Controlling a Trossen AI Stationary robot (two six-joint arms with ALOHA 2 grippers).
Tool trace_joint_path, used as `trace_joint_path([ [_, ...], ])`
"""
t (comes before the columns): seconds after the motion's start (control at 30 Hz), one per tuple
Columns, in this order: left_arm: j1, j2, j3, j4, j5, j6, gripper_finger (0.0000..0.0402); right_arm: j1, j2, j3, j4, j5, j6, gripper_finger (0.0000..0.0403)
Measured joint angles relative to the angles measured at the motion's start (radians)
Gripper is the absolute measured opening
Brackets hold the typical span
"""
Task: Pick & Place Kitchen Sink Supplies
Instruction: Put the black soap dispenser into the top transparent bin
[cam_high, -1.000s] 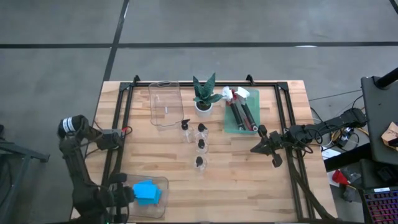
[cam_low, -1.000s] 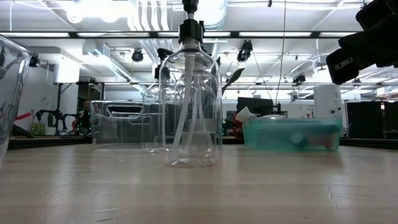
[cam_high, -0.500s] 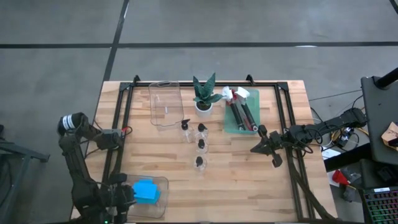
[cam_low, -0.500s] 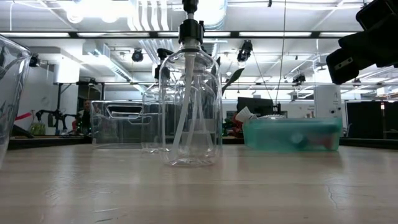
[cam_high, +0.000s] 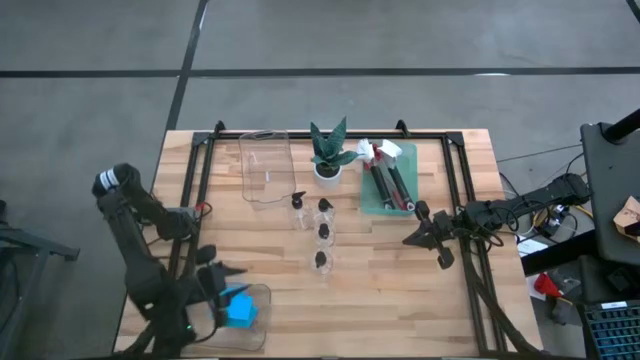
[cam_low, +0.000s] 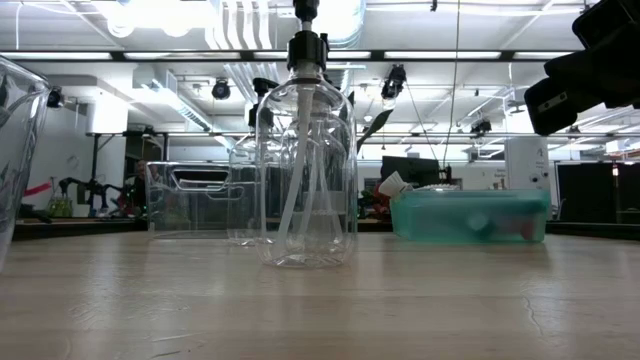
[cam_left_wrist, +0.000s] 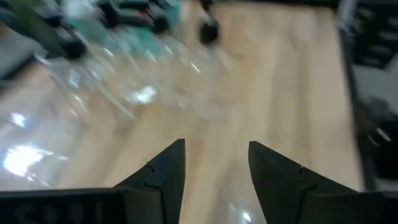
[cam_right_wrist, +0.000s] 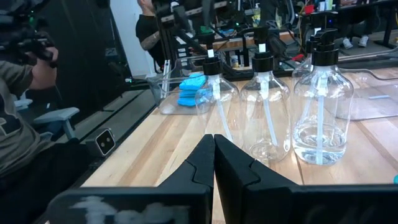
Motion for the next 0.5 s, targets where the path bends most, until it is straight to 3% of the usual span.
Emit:
trace_joint_path([
  [0.2,0.156,-0.011,0.0,-0.002,-0.07,0.133,0.0174,0.0,0.0,0.0,0.0,0.0,0.0,0.0008],
  [0.5,0.44,-0.018,-0.001,-0.001,-0.048,0.352,0.0254,0.0,0.0,0.0,0.0,0.0,0.0,0.0008],
])
